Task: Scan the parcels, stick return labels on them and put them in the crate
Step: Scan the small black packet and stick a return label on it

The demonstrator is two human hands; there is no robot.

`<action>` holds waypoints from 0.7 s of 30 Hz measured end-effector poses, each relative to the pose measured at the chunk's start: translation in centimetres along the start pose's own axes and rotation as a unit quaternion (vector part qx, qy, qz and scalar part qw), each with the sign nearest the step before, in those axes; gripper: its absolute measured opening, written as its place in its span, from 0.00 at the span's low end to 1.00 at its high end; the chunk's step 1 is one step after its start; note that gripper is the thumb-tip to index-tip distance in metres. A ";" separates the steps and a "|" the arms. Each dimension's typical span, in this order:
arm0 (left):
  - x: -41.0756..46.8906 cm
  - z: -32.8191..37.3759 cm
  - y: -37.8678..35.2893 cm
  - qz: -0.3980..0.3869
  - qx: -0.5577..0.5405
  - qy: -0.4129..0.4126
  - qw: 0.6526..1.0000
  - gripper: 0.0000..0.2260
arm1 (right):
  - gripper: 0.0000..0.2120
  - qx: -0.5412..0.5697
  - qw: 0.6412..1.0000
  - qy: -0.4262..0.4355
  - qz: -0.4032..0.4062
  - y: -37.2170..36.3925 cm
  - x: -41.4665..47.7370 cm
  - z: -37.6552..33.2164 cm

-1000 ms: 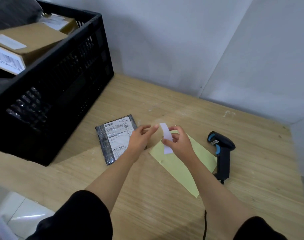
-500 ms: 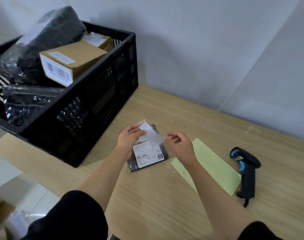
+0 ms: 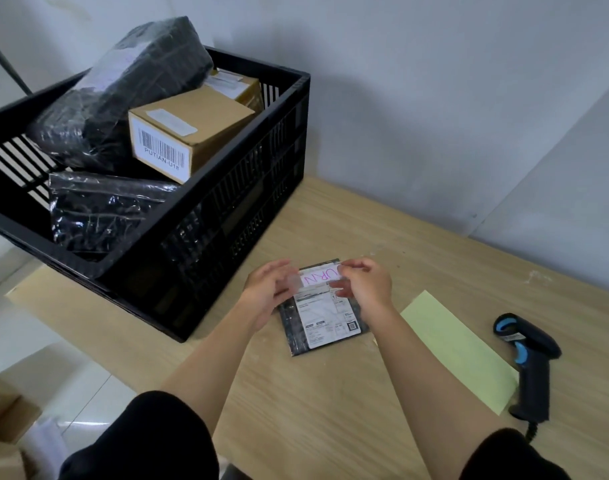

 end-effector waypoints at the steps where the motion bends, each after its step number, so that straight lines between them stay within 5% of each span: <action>1: -0.1 -0.2 0.0 -0.008 -0.023 0.035 0.999 0.12 | 0.07 -0.006 1.000 0.010 -0.004 0.0 0.0 0.2; 4: -0.1 -0.7 -0.1 -0.047 0.011 0.094 0.994 0.16 | 0.10 -0.035 0.999 0.037 0.004 0.0 -0.2 0.9; 7: -0.1 -1.4 -0.6 -0.052 0.096 0.068 0.992 0.16 | 0.17 -0.030 0.998 0.057 0.010 0.3 -0.4 1.8; 14: -0.8 -3.5 -1.3 -0.045 0.137 0.083 0.986 0.08 | 0.31 0.127 0.991 -0.024 0.020 1.6 -0.4 3.3; 21: -1.0 -4.2 -2.5 0.045 -0.010 0.129 0.991 0.07 | 0.09 -0.053 0.991 -0.084 -0.089 1.8 -1.4 4.1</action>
Point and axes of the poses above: each hand's wrist, its own x-axis towards the middle knuckle, its own y-axis out of the back of the hand, z = x × y, the point moved 1 cm from there along x, towards the middle knuckle, and after that the axes turned 2 degrees about x, right-handed, at the moved point
